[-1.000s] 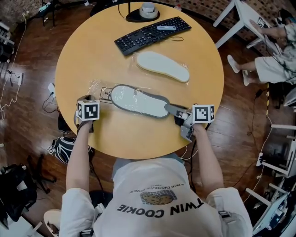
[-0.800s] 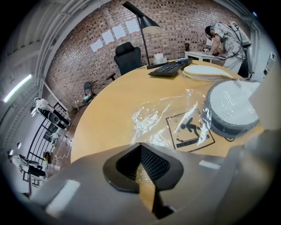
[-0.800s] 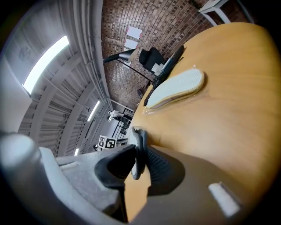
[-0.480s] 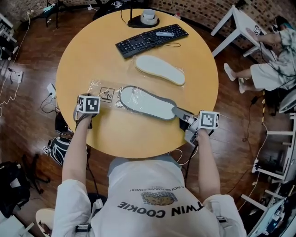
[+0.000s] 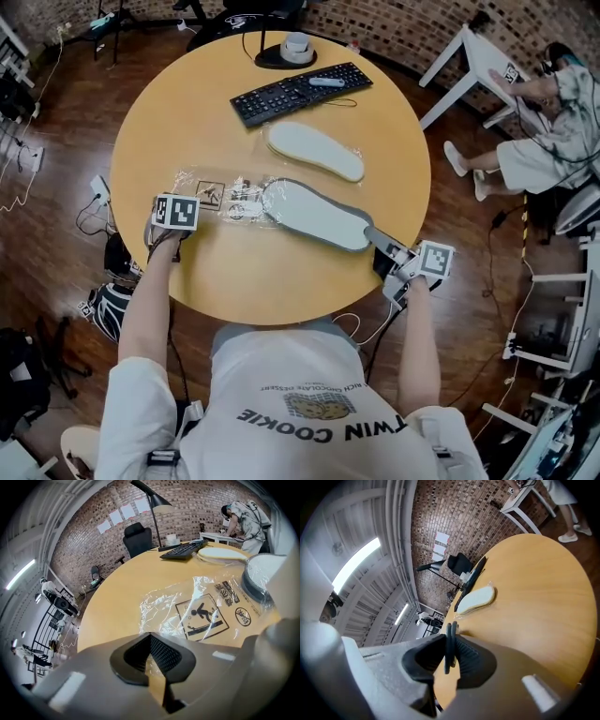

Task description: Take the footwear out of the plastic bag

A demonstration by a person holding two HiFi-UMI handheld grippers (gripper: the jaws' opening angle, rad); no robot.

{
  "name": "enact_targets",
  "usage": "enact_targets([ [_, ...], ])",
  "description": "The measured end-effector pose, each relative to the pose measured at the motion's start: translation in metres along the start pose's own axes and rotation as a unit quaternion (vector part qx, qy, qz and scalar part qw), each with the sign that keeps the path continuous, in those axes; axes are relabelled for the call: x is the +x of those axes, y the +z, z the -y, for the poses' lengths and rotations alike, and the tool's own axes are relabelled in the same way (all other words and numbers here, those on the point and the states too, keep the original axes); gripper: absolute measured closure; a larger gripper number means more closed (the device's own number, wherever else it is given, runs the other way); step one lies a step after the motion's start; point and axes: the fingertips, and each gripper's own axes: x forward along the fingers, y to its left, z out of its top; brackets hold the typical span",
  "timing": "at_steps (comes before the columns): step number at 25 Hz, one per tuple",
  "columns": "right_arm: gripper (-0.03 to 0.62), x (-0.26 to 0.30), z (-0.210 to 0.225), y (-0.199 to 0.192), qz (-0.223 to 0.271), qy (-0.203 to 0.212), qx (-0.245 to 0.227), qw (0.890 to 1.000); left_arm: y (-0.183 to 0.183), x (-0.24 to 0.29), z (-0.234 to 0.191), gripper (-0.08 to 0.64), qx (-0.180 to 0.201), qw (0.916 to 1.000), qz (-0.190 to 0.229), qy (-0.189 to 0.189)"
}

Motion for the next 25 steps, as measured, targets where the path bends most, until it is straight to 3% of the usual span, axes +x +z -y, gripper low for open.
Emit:
enact_targets([
  [10, 0.529, -0.042, -0.006, 0.016, 0.062, 0.050, 0.040, 0.996, 0.000, 0.000, 0.002, 0.561, 0.010, 0.9999, -0.001, -0.002],
  [17, 0.529, -0.064, -0.016, 0.031, 0.094, 0.076, 0.030, 0.992, -0.001, 0.000, 0.001, 0.561, 0.012, 0.9999, -0.002, -0.005],
  [25, 0.528, -0.029, -0.041, 0.040, 0.071, 0.114, 0.016, 0.991, 0.001, 0.001, 0.000, 0.563, 0.009, 0.9999, -0.002, -0.005],
])
